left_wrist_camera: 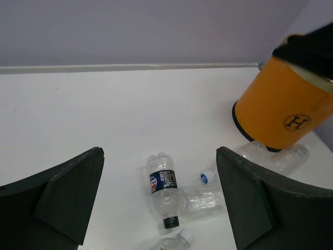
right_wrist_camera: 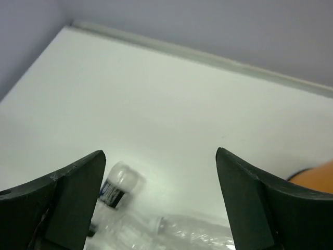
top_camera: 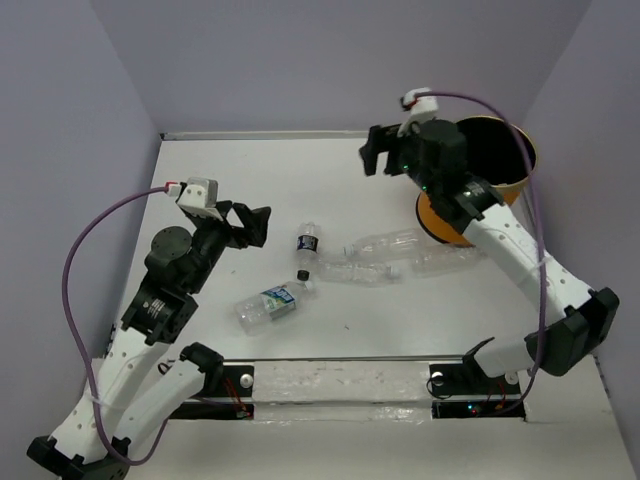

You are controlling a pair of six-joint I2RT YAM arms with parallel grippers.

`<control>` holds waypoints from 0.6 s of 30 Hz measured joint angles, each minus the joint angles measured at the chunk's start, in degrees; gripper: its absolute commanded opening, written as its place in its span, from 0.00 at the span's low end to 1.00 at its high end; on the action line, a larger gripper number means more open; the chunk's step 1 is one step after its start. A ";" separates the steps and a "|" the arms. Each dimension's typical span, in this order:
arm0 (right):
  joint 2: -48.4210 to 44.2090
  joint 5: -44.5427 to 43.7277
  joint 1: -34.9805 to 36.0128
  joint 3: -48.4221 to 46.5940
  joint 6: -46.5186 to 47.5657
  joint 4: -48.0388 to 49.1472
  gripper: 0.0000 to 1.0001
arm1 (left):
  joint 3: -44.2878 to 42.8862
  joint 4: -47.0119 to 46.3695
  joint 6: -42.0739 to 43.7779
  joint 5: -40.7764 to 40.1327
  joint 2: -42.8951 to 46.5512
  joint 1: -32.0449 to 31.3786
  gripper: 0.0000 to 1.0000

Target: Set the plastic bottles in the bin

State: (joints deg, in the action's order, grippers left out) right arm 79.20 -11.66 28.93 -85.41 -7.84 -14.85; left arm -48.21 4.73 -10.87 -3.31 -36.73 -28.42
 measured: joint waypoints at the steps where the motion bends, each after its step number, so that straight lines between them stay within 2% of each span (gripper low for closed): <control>1: 1.60 4.09 4.15 1.44 1.16 0.35 0.92 | 0.09 0.17 -0.20 -1.38 0.66 0.13 0.99; 3: 4.52 9.55 9.51 3.54 4.72 0.39 0.93 | 0.48 0.26 -0.63 -4.31 2.36 0.46 0.99; 5: 8.02 18.84 14.71 7.10 9.88 -0.26 0.95 | 0.87 0.35 -1.29 -7.54 4.48 1.09 0.99; 8: 11.87 29.68 18.73 9.57 14.45 -2.62 0.97 | 0.96 0.39 -2.82 -11.37 6.47 3.80 0.99; 10: 13.62 33.83 19.74 9.62 16.17 -2.91 0.98 | 0.94 0.31 -4.20 -14.75 7.93 6.01 0.99; 14: 17.73 37.57 23.06 7.72 20.11 -2.91 1.00 | 0.96 1.44 -7.08 -22.47 9.27 8.31 0.99; 18: 23.96 38.47 28.94 4.02 24.37 -3.26 1.00 | 0.98 1.97 -8.02 -25.42 10.01 8.68 0.99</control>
State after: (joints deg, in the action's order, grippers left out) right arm 103.15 26.81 57.87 -81.38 16.53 -18.11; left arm -47.22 6.70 -18.90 -28.73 -26.72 -19.75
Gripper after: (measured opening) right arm 0.994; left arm 0.990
